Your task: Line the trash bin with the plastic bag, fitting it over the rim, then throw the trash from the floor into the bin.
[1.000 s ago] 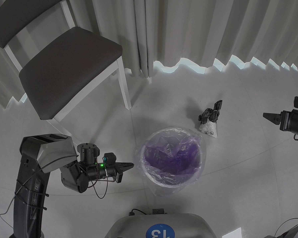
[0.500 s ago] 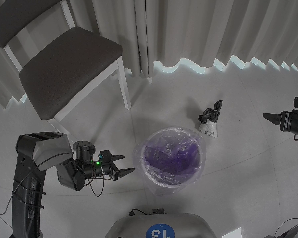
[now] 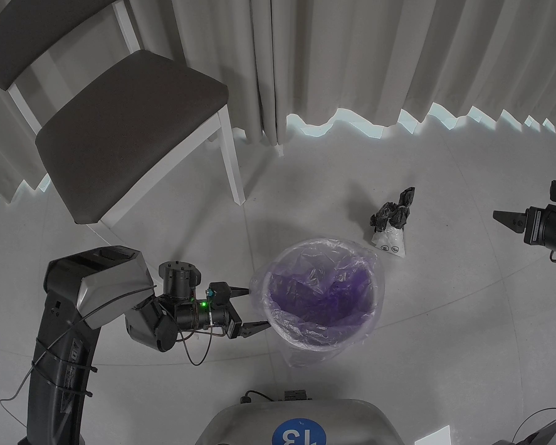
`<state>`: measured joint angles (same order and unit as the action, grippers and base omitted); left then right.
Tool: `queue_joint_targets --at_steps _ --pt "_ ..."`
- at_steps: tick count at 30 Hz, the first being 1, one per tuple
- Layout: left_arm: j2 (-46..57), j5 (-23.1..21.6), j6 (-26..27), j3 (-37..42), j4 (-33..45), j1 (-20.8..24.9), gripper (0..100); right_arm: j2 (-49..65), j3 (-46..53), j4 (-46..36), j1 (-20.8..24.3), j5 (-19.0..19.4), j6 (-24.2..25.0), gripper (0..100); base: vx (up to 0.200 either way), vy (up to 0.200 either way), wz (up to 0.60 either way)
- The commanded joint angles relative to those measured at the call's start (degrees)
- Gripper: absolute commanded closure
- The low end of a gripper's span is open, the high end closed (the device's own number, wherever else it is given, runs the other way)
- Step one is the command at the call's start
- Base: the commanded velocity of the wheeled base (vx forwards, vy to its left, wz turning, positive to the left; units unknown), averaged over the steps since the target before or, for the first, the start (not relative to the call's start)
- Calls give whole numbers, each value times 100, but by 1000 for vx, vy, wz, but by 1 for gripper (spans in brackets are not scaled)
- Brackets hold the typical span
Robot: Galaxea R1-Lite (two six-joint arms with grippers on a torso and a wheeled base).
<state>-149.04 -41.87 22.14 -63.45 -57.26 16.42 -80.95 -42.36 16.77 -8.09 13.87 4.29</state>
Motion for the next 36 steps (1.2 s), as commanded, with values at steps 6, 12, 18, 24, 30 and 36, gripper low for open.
queue_joint_targets --at_steps 6,12,18,24,30,36 --pt "-55 -102 212 -598 505 72 0 0 0 1 -87 28 -25 0 0 0 0" --pt "-55 -277 221 -642 505 54 100 -18 0 1 -96 19 -25 0 0 0 0" --pt "-90 -277 203 -686 523 37 100 -18 0 10 -96 19 -25 0 0 0 0" --pt "-160 -277 168 -774 523 -69 100 -9 0 10 -96 19 -25 0 0 0 0" --pt "-354 -277 203 -1064 804 -324 100 -9 17 10 -96 28 -34 0 0 0 0" --pt "-406 -269 221 -1222 1077 -499 100 -18 53 28 -96 28 -34 0 0 0 0"
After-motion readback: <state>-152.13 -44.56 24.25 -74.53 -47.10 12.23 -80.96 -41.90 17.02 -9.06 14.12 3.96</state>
